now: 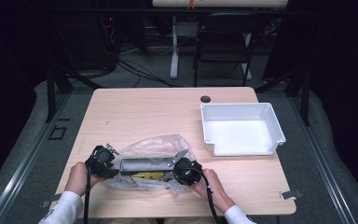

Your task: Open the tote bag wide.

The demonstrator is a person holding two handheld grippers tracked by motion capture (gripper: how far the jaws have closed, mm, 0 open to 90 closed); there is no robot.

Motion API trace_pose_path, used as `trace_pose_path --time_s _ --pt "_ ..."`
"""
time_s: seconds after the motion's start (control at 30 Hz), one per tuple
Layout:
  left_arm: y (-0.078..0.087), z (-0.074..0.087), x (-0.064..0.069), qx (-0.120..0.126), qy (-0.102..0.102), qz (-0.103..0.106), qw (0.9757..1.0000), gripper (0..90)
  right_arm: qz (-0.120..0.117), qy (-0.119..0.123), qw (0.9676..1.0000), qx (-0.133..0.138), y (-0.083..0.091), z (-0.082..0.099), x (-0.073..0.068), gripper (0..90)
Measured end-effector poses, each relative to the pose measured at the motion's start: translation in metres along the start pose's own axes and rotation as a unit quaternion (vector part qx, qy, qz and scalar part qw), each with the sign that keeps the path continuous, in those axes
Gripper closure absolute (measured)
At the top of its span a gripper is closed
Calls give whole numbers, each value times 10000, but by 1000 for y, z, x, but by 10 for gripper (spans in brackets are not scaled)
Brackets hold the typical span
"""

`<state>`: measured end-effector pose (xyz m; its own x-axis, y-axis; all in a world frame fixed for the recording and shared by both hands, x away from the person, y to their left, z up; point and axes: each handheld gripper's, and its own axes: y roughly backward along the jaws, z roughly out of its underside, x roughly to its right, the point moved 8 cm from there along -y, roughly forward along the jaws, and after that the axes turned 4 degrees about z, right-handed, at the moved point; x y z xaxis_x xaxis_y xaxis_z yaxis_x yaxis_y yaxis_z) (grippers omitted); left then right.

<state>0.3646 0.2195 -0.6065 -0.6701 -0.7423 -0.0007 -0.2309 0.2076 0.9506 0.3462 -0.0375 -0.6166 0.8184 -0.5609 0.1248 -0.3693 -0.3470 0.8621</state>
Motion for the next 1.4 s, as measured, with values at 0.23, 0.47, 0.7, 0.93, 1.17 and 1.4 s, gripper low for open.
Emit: trace_pose_path --time_s 0.23,0.47,0.7,0.93,1.17,1.4 --pt "0 1 2 -77 -63 -46 9999 679 -252 131 9991 -321 5 13 -9 900" --pt "-1 0 4 -100 -72 -5 9999 683 -767 265 9952 -553 12 27 -18 900" --pt "3 0 5 -49 -60 58 10000 623 -1212 275 9907 -556 20 27 -20 736" --pt "15 -7 7 135 -56 57 9999 516 -1393 -259 9884 544 65 0 2 524" --pt "12 -11 2 174 15 -47 9998 548 -37 -792 9947 658 39 -6 38 577" --pt "-1 -14 -5 76 51 -289 9995 615 430 -935 9944 233 -2 -3 52 739"
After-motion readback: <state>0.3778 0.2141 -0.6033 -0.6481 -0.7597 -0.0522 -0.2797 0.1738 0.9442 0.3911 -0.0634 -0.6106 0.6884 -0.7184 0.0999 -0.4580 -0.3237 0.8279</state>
